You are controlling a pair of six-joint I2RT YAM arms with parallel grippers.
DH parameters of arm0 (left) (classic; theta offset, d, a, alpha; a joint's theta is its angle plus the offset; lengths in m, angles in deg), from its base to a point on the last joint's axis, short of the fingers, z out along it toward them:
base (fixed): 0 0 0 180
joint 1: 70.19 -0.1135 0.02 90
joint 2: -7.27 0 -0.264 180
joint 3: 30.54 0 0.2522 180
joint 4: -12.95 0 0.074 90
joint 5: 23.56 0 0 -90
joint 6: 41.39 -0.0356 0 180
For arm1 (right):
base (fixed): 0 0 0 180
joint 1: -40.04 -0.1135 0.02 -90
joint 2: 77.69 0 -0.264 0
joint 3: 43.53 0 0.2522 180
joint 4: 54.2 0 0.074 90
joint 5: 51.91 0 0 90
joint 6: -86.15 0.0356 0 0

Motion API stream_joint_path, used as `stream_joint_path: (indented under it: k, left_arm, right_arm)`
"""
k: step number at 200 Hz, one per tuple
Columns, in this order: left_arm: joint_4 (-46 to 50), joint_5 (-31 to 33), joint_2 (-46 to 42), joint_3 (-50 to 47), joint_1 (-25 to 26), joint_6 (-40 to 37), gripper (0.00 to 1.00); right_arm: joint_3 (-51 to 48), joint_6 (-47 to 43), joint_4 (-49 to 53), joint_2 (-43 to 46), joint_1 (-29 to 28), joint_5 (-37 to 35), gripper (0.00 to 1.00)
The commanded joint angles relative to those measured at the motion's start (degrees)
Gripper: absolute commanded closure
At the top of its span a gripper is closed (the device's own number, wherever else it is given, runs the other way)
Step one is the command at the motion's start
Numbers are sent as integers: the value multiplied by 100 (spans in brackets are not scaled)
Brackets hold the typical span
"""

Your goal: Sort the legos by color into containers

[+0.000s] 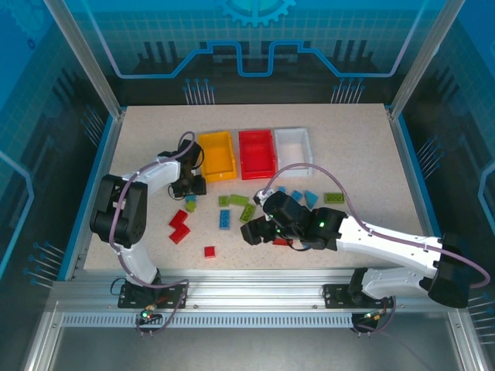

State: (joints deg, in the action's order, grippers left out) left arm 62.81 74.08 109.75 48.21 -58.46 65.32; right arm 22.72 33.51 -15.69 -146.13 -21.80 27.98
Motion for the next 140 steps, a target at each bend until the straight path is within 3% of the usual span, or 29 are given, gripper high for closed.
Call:
stream_joint_path:
  k: [1, 47, 70, 82, 110, 140]
  left_arm:
    - [-105, -22, -11, -271, -56, 164, 49]
    - [-228, 35, 57, -412, -41, 225, 54]
    - [-378, 127, -181, -499, -21, 261, 72]
    - [-397, 175, -362, -509, -1, 271, 76]
    - [49, 409, -985, -216, 289, 312, 77]
    - [325, 279, -1580, 351, 754, 517, 77]
  right_arm:
    - [130, 87, -63, -55, 28, -47, 22]
    - [143, 76, -96, -90, 157, 39, 22]
    - [152, 61, -102, -93, 174, 42, 22]
    - [148, 60, -115, -90, 182, 41, 22]
    - [113, 27, -151, 15, 182, -52, 24]
    - [4, -74, -448, 406, 256, -787, 24]
